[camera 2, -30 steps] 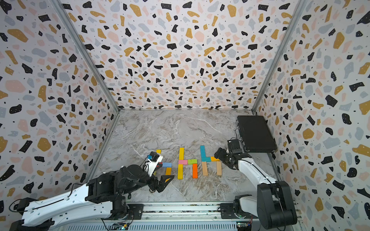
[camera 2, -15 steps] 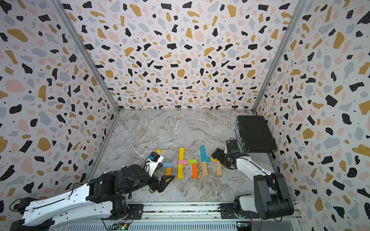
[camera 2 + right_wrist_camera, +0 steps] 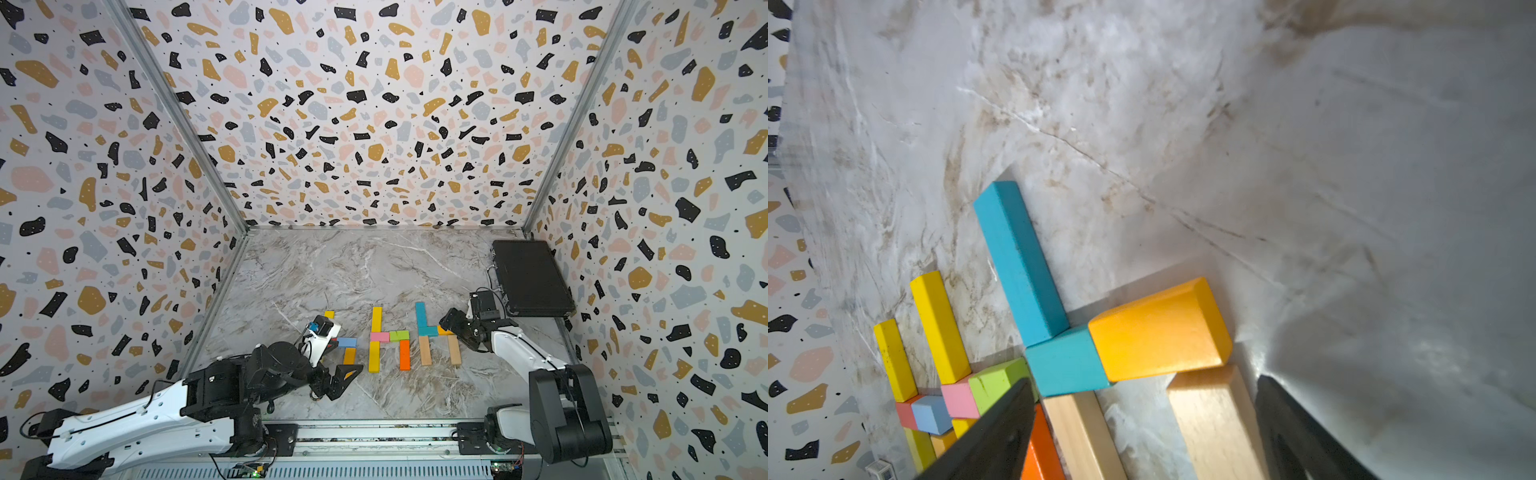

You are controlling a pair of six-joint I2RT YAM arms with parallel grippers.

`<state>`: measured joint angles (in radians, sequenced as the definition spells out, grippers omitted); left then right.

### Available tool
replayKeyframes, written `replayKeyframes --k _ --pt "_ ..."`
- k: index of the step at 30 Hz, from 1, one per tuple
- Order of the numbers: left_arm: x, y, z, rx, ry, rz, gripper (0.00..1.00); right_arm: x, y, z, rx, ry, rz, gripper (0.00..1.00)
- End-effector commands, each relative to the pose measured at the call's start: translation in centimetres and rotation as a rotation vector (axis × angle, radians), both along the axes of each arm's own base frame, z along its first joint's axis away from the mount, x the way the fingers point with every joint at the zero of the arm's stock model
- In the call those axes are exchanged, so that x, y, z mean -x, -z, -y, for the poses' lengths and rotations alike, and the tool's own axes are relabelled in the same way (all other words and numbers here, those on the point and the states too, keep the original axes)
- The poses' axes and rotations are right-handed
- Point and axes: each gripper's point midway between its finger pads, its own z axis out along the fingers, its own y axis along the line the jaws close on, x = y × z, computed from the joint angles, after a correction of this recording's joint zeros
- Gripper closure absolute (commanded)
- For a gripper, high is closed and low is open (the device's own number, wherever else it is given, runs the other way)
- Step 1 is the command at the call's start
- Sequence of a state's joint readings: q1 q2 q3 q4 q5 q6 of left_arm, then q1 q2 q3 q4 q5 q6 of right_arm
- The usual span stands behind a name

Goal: Assemble the letter h with building blocks
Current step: Adjust the building block at the center of the board.

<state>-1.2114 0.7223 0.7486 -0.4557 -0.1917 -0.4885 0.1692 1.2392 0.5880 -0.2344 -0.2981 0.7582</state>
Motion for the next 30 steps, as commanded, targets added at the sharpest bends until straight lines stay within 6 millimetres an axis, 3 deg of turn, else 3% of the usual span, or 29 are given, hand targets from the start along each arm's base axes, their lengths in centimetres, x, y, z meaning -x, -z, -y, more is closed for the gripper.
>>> replayKeyframes --k 1,5,8,13,15,20,24,30 --pt "-0.5 -1.6 0.0 0.033 -0.013 0.033 0.01 0.1 -3.3 0.5 0.049 -0.045 0.066 0.15" --pt "-1.7 -2.4 -0.9 0.026 -0.088 0.079 0.01 0.8 -5.2 1.2 0.123 -0.093 0.139 0.17" --pt "-3.5 -5.1 -2.6 0.038 -0.197 0.19 0.01 0.2 -7.3 2.0 0.166 -0.072 0.258 0.15" --pt "-6.7 -11.2 -6.3 0.036 -0.395 0.457 0.01 -1.2 -10.2 1.9 0.129 -0.021 0.389 0.01" --pt "-8.7 -11.9 -8.2 -0.003 -0.482 0.465 0.02 -1.6 -10.6 1.8 0.109 -0.008 0.409 0.0" --pt "-14.5 -9.3 -13.4 0.055 -0.672 0.261 0.01 -2.2 -11.2 0.9 0.044 -0.013 0.458 0.0" --pt "-18.9 -6.0 -16.4 -0.135 -0.818 0.298 0.01 -2.2 -10.9 0.3 0.018 -0.033 0.457 0.0" --pt "-25.2 1.0 -21.8 -0.348 -0.96 0.215 0.01 -2.0 -10.5 -0.2 -0.008 -0.053 0.451 0.0"
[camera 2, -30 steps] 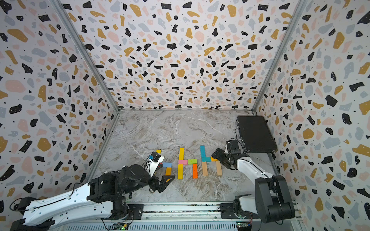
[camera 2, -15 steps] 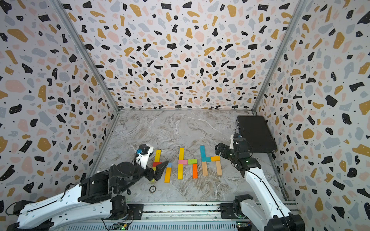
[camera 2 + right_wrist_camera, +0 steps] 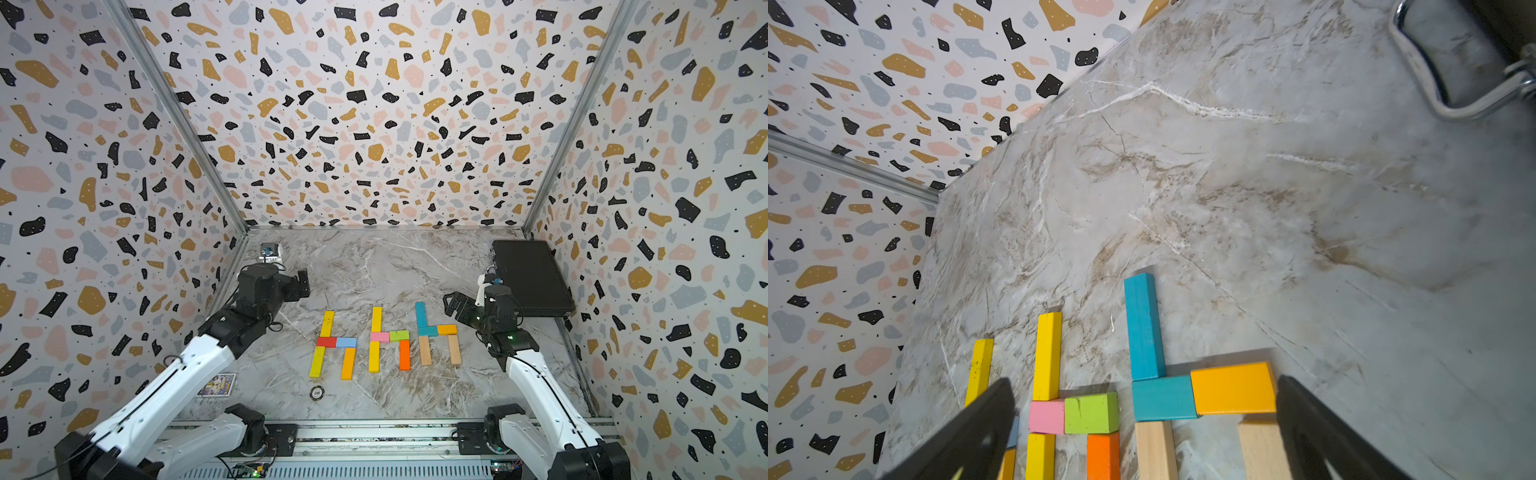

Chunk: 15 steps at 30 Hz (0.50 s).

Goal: Assemble the letter h with building blocks
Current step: Adjust the building block at the center of the board, then reset both arms

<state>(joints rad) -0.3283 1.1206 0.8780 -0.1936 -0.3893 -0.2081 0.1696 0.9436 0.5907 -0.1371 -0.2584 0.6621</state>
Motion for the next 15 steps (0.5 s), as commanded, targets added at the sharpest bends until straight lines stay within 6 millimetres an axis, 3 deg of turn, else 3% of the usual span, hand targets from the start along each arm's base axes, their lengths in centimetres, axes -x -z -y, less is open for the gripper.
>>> replayKeyframes --k 1,4,7,10,12,15 --pt "-2.5 2.5 -3.7 -0.07 -0.076 0.005 0.01 0.0 -0.3 -0.5 -0.03 -0.018 0.018 0.0" --pt "-3.4 6.9 -7.3 -0.12 -0.155 -0.077 0.01 0.2 -0.4 -0.6 -0.041 -0.018 0.023 0.0" --pt "-3.4 10.6 -9.5 -0.126 -0.196 -0.148 0.01 0.2 -0.7 -0.6 -0.047 -0.022 0.034 0.0" --pt "-3.4 12.6 -10.3 -0.159 -0.189 -0.142 0.01 0.2 -0.7 -0.5 -0.045 -0.015 0.037 0.0" --pt "-3.6 13.1 -9.8 -0.055 -0.14 -0.087 0.01 0.2 -0.6 -0.5 -0.048 -0.012 0.039 0.0" --pt "-2.9 15.0 -8.9 -0.035 -0.075 -0.058 0.01 0.0 -0.6 -0.5 -0.052 -0.007 0.044 0.0"
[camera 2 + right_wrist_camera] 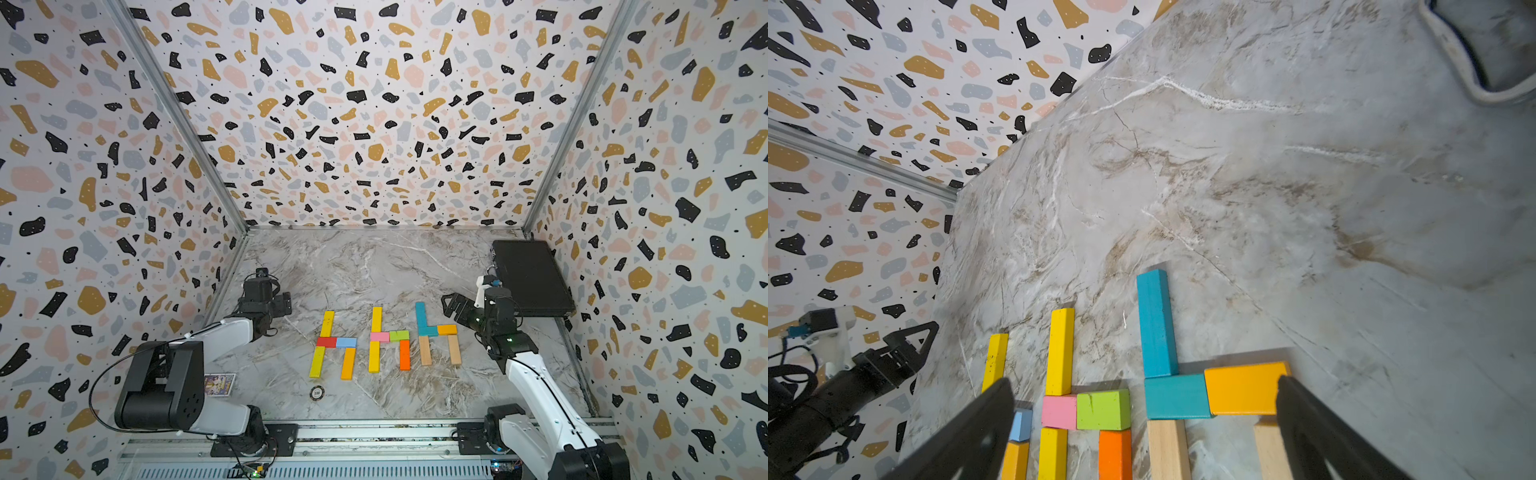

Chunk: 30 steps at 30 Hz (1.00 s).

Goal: Assemble the letter h with building blocks
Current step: Reset both arms

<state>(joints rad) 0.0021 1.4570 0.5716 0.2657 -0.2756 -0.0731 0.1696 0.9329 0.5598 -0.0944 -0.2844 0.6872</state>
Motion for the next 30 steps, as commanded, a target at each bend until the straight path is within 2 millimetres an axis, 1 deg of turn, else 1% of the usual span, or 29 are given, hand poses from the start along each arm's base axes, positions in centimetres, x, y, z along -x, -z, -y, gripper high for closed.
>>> replayKeyframes --k 1,2,4,8,9,10,11,12,13,14,17,19,22,24,28,29,30 --pt "-1.5 -1.3 1.4 0.039 0.097 0.198 0.01 -0.1 -0.7 -0.1 -0.017 0.002 0.036 0.0" --pt "-1.6 -1.8 1.3 0.031 0.097 0.249 0.01 -0.1 -0.7 -0.1 -0.016 0.002 0.039 0.0" --pt "-1.5 -1.4 1.4 0.041 0.096 0.194 0.01 -0.2 -0.6 0.1 -0.009 0.012 0.039 0.0" --pt "-0.7 -1.6 1.4 0.038 0.094 0.268 0.01 -0.2 -0.1 1.3 0.051 0.063 0.015 0.0" --pt "-0.2 -1.0 1.9 0.055 0.123 0.266 0.01 -0.2 -0.1 1.6 0.06 0.074 0.012 0.0" --pt "0.0 -0.7 1.9 0.039 0.124 0.303 0.01 -0.2 -0.1 1.7 0.062 0.085 0.01 0.0" --pt "-0.5 -1.3 1.8 0.025 0.124 0.354 0.01 -0.2 0.0 2.0 0.064 0.102 0.01 0.0" --pt "-0.3 -1.4 1.9 0.034 0.122 0.335 0.01 -0.2 0.2 2.3 0.071 0.121 0.002 0.02" --pt "-0.1 -1.2 1.9 0.038 0.122 0.298 0.01 -0.2 0.3 2.6 0.079 0.134 -0.003 0.01" --pt "0.0 -1.0 1.6 0.034 0.103 0.295 0.01 -0.3 0.5 2.9 0.092 0.149 -0.01 0.0" --pt "0.6 -1.6 -0.5 0.007 -0.03 0.355 0.01 -0.4 1.2 4.0 0.127 0.209 -0.044 0.0" --pt "0.8 -1.5 -0.8 0.008 -0.051 0.336 0.01 -0.7 1.3 4.6 0.151 0.237 -0.054 0.0" --pt "0.8 -1.5 -0.8 0.005 -0.05 0.345 0.01 -1.5 0.8 5.8 0.212 0.29 -0.035 0.01" --pt "0.8 -1.5 -0.9 0.005 -0.052 0.35 0.01 -2.4 0.0 6.3 0.317 0.257 0.022 0.01" --pt "0.8 -1.5 -0.9 0.005 -0.051 0.347 0.01 -3.6 -1.2 9.3 0.535 0.329 0.098 0.01" --pt "0.8 -1.5 -0.8 0.006 -0.051 0.346 0.01 -4.2 -2.1 9.8 0.583 0.346 0.153 0.01" --pt "0.8 -1.5 -0.9 0.006 -0.051 0.347 0.01 -4.6 -2.5 10.4 0.643 0.36 0.209 0.01"
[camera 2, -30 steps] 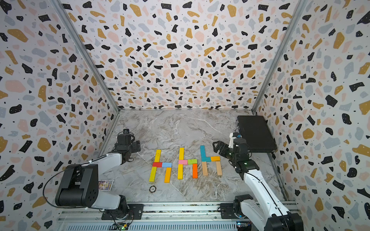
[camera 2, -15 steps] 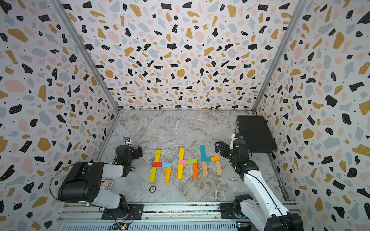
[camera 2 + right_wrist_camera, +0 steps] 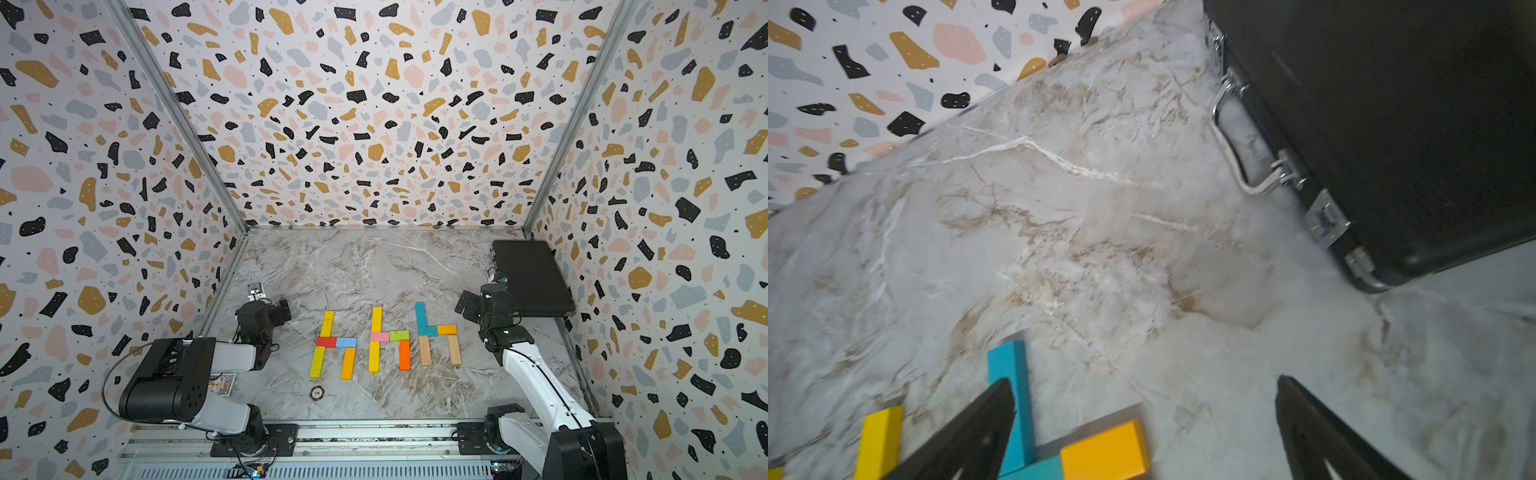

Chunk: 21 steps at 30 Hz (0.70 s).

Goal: Assemble the letter h with building blocks
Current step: Reset both arms

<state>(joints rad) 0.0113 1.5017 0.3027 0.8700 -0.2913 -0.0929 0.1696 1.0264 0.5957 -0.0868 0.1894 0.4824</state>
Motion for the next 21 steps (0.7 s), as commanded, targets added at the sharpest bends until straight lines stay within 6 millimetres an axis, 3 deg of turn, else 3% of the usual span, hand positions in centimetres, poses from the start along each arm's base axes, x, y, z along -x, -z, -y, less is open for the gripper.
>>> replayKeyframes --k 1,4,6,11,15,21 --pt "-0.1 -1.0 -0.2 0.002 -0.018 0.051 0.01 -1.9 -3.4 3.2 0.287 0.067 0.192 0.01" --pt "-0.1 -1.0 -0.2 0.002 -0.018 0.05 0.01 -2.6 -2.5 5.1 0.463 0.138 0.309 0.01" --pt "-0.1 -1.0 -0.2 0.002 -0.017 0.05 0.01 -3.4 -0.6 5.1 0.542 0.107 0.264 0.03" --pt "-0.1 -1.0 -0.2 0.002 -0.018 0.051 0.01 -4.7 3.8 4.3 0.55 0.037 0.184 0.01" --pt "-0.1 -1.0 -0.3 0.001 -0.018 0.051 0.01 -5.2 4.8 4.8 0.506 0.023 0.145 0.01" --pt "-0.1 -1.0 -0.3 0.001 -0.018 0.051 0.01 -4.8 4.7 6.1 0.472 0.081 0.156 0.01"
